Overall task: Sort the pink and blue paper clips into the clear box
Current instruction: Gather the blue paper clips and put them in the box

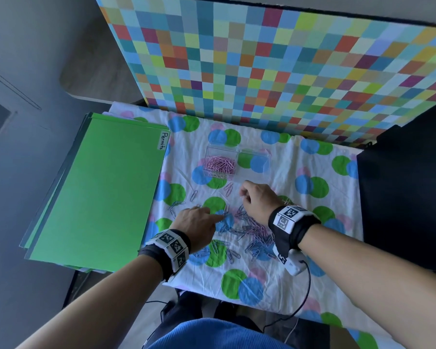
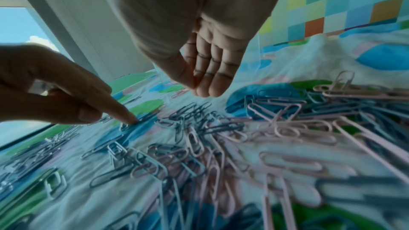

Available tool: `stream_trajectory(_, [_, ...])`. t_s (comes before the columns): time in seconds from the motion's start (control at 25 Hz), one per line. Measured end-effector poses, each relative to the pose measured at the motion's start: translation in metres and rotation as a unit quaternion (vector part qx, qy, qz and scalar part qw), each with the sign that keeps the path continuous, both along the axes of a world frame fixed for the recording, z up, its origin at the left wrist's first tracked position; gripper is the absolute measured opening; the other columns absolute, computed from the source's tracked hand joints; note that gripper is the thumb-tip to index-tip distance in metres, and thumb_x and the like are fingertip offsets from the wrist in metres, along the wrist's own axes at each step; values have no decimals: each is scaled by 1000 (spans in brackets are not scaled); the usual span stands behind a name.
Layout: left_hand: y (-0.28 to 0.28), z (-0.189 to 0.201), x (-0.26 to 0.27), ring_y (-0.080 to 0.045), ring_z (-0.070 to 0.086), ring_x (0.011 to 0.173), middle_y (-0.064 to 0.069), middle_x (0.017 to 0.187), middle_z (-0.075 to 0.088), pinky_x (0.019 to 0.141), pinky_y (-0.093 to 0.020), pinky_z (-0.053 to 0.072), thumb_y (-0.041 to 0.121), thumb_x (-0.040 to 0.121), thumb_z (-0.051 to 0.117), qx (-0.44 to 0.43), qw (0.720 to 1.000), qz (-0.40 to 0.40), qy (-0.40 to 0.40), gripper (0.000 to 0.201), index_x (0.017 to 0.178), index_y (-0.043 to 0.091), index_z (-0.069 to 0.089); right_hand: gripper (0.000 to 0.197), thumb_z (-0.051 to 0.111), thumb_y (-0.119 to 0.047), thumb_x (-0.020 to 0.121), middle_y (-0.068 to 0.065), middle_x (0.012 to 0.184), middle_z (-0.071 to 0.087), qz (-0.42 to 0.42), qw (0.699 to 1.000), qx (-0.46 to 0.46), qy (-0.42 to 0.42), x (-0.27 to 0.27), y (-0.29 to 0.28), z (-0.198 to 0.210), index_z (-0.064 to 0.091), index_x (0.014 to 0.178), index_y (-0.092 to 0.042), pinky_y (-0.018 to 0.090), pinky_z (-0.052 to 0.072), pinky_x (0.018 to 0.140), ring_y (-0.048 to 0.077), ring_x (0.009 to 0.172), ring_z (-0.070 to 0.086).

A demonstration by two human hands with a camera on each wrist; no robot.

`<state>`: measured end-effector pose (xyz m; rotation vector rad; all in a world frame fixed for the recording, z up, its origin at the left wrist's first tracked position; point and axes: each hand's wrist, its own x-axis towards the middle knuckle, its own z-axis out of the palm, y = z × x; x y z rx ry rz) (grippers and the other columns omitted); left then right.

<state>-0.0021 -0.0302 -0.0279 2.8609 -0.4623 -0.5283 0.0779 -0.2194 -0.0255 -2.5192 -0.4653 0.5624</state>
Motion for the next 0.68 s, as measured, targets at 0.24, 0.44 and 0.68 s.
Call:
stream_trajectory(0.24, [12, 2, -4, -21, 60, 89, 3, 95, 61, 69, -30, 46, 27, 97, 33, -5, 1000, -2, 13, 41, 132, 43, 47, 44, 45, -2, 89, 11, 80, 65, 113, 992, -47, 7, 12, 16, 5, 49, 131, -14, 28, 44, 59, 20, 64, 54])
stream_trajectory(0.44, [-1, 7, 11, -22, 63, 86, 2, 101, 67, 68, -31, 49, 34, 91, 46, -59, 989, 137, 18, 20, 103, 29, 62, 30, 44, 5, 87, 13, 78, 61, 154, 973, -174, -10, 22, 36, 11, 55, 114, -4, 29, 41, 56, 27, 64, 56])
stream_trajectory(0.68, [-26, -1, 34, -28, 62, 98, -6, 108, 65, 73, -34, 46, 41, 91, 52, -8, 985, 162, 63, 28, 109, 21, 58, 13, 47, -1, 89, 13, 88, 61, 128, 968, -212, -32, 15, 39, 13, 59, 90, -5, 30, 37, 61, 31, 82, 63])
